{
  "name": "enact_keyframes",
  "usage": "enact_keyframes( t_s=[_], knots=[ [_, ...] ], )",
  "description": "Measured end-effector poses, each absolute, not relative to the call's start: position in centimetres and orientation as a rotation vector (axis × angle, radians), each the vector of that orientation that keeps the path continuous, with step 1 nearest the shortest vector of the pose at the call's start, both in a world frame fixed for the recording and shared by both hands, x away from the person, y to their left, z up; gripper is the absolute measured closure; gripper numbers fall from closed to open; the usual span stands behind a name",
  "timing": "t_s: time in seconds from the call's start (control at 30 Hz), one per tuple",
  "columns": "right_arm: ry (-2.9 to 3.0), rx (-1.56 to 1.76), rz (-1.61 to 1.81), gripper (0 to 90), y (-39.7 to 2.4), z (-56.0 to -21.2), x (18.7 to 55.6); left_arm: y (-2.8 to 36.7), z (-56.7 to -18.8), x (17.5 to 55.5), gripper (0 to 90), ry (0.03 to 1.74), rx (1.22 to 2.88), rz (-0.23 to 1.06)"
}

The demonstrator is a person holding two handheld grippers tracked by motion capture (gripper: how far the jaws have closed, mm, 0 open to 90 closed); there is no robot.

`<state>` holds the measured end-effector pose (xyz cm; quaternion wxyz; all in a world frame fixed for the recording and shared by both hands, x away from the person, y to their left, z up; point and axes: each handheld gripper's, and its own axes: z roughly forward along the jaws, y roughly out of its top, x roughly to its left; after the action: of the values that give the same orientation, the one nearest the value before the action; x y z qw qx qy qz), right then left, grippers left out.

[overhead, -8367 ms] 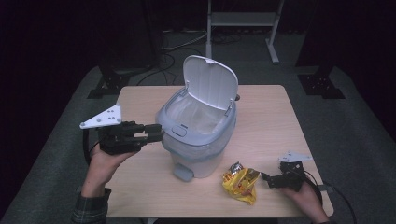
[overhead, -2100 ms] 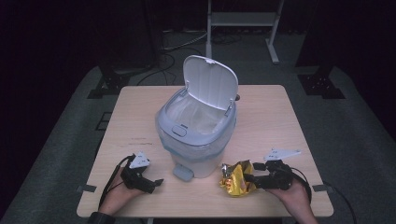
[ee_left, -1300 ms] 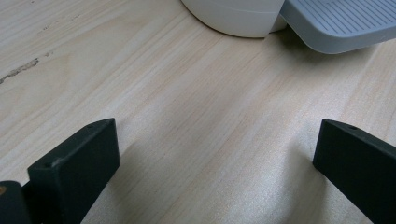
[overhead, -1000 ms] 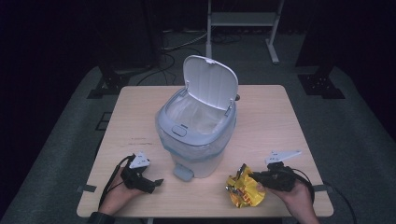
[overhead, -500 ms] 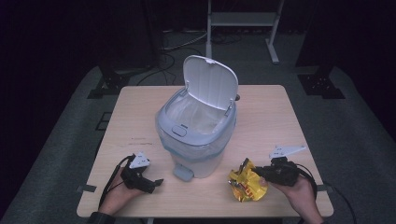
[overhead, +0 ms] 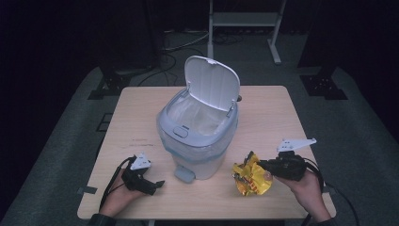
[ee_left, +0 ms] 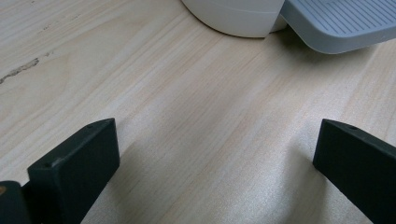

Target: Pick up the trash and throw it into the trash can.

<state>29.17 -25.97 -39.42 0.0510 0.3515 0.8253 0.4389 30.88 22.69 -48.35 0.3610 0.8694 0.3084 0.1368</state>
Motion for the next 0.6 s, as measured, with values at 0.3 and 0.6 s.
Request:
enact_keyframes(
  t_s=[0.3,0.6],
  knots=[
    [2.483,1.029,1.378,88.6,-26.2,-37.5,29.5,22.7,-48.4,30.9,0.0,0.794,2.240,0.352],
    [2.439,1.005,1.422,88.6,-26.6,-35.2,29.6,22.7,-48.3,31.0,0.0,0.792,2.242,0.352]
  ],
)
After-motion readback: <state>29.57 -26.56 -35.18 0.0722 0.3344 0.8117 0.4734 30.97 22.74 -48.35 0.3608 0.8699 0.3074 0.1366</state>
